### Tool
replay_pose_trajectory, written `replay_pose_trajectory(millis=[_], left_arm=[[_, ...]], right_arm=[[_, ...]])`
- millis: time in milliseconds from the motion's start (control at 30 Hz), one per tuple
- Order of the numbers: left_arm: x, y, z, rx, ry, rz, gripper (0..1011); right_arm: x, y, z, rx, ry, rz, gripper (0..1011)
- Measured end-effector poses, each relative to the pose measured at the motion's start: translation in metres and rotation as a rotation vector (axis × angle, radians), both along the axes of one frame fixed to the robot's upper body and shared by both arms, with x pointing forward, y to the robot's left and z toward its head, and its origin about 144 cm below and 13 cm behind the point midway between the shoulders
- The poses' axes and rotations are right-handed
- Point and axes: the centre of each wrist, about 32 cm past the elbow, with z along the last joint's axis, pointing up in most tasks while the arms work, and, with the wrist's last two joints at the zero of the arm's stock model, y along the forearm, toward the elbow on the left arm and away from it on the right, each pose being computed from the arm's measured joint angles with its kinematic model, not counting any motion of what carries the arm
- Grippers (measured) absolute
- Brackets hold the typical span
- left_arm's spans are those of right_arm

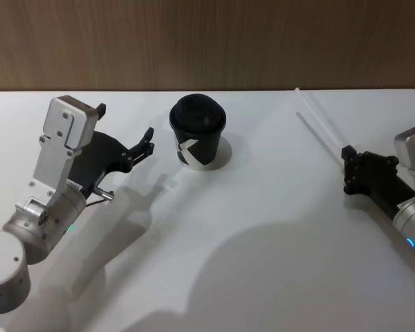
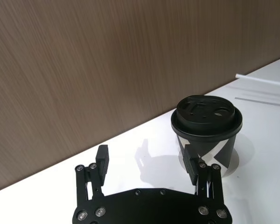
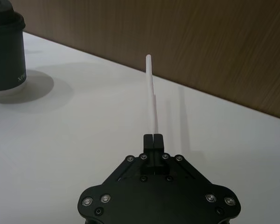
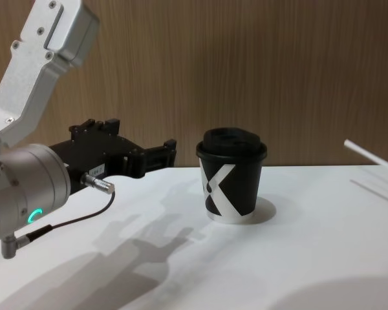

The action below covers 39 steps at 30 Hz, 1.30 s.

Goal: Pick up the straw with one hand, pass it to the other hand, and insert it into the cup.

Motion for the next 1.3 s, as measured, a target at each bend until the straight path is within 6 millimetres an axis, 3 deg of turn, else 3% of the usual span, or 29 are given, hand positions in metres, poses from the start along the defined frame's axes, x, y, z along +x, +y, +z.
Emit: replay_pose_trajectory(millis=[700,1300], left_arm=[[0.000,0.000,0.000,0.000,0.000,0.000,1002],[0.000,0.000,0.000,0.000,0.000,-0.001,1002]], right_arm=[[0.013,-0.009,0.034,-0.067,-0.298,0.181,5],[0.029,-0.009,0.059,-0.015,-0.383,0.442,5]])
